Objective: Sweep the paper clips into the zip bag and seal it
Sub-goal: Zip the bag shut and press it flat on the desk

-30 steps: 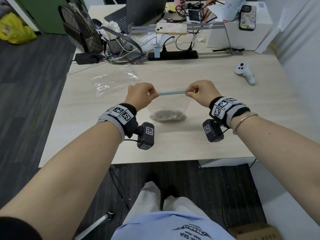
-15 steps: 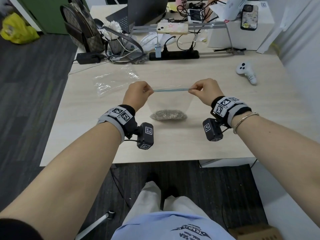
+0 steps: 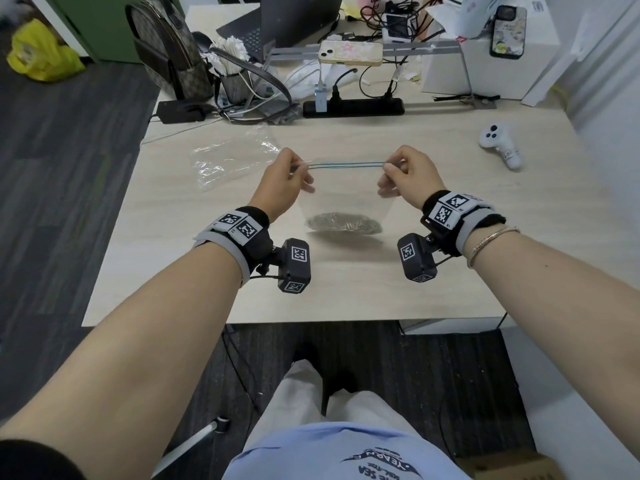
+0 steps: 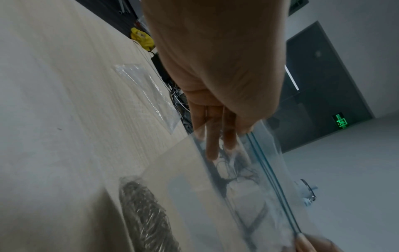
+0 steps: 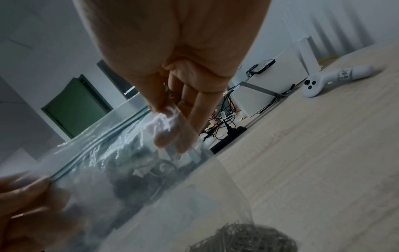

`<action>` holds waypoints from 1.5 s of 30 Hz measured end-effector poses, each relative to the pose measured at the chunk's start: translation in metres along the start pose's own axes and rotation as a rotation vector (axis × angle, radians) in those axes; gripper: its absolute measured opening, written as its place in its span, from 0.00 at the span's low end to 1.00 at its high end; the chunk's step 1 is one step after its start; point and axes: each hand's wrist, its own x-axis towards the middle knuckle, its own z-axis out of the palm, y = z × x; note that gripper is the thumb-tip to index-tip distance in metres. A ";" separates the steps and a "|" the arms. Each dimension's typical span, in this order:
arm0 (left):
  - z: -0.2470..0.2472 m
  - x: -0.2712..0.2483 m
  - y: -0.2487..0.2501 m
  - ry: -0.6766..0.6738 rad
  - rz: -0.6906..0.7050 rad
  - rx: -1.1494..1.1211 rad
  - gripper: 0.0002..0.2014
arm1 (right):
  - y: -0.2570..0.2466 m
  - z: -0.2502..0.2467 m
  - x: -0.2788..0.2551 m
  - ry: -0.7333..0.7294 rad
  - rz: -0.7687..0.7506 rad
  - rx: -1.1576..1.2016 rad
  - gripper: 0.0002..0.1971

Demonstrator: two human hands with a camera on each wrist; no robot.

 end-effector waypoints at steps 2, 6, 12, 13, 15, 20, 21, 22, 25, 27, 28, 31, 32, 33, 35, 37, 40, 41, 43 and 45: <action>-0.002 0.000 0.002 -0.014 -0.050 -0.048 0.09 | -0.004 -0.002 0.000 0.000 0.030 0.009 0.10; -0.003 0.000 0.001 -0.094 -0.154 -0.104 0.06 | 0.000 -0.003 -0.001 -0.095 0.150 -0.008 0.09; 0.002 0.006 -0.030 -0.215 -0.355 -0.051 0.01 | 0.024 0.016 0.005 -0.181 0.290 -0.015 0.08; 0.004 0.007 -0.038 -0.195 -0.360 -0.039 0.01 | 0.029 0.022 0.007 -0.159 0.300 -0.027 0.07; 0.008 0.011 -0.054 -0.134 -0.334 0.016 0.02 | 0.041 0.033 0.010 -0.110 0.293 -0.070 0.03; 0.014 0.032 -0.079 -0.031 -0.313 0.075 0.09 | 0.060 0.052 0.030 0.043 0.141 -0.156 0.07; 0.015 0.036 -0.082 -0.016 -0.301 0.095 0.10 | 0.062 0.054 0.035 0.069 0.116 -0.195 0.07; 0.017 0.042 -0.084 -0.003 -0.282 0.125 0.11 | 0.064 0.055 0.040 0.084 0.099 -0.242 0.07; 0.024 0.055 -0.093 0.007 -0.248 0.265 0.10 | 0.070 0.062 0.053 0.092 0.115 -0.346 0.07; 0.031 0.063 -0.099 0.007 -0.260 0.335 0.09 | 0.077 0.068 0.061 0.113 0.135 -0.396 0.06; 0.034 0.066 -0.103 0.004 -0.270 0.348 0.09 | 0.080 0.071 0.065 0.124 0.134 -0.420 0.06; 0.041 0.075 -0.114 -0.036 -0.301 0.360 0.08 | 0.087 0.079 0.069 0.119 0.045 -0.548 0.13; 0.042 0.078 -0.118 -0.045 -0.314 0.361 0.08 | 0.088 0.082 0.068 0.109 -0.016 -0.612 0.14; 0.044 0.080 -0.121 -0.046 -0.328 0.362 0.08 | 0.088 0.086 0.066 0.096 -0.086 -0.670 0.15; 0.046 0.084 -0.124 -0.038 -0.348 0.374 0.08 | 0.088 0.095 0.063 0.055 -0.233 -0.766 0.15; 0.048 0.087 -0.127 -0.027 -0.362 0.381 0.07 | 0.090 0.104 0.062 -0.050 -0.299 -0.826 0.17; 0.052 0.089 -0.131 -0.016 -0.367 0.394 0.07 | 0.095 0.113 0.061 -0.319 -0.229 -0.808 0.19; 0.053 0.089 -0.132 -0.007 -0.352 0.422 0.07 | 0.098 0.114 0.060 -0.398 -0.199 -0.847 0.20; 0.055 0.088 -0.134 0.039 -0.272 0.556 0.11 | 0.103 0.115 0.059 -0.500 -0.165 -0.916 0.23; 0.058 0.084 -0.133 0.045 -0.135 0.712 0.16 | 0.105 0.116 0.059 -0.524 -0.161 -0.923 0.24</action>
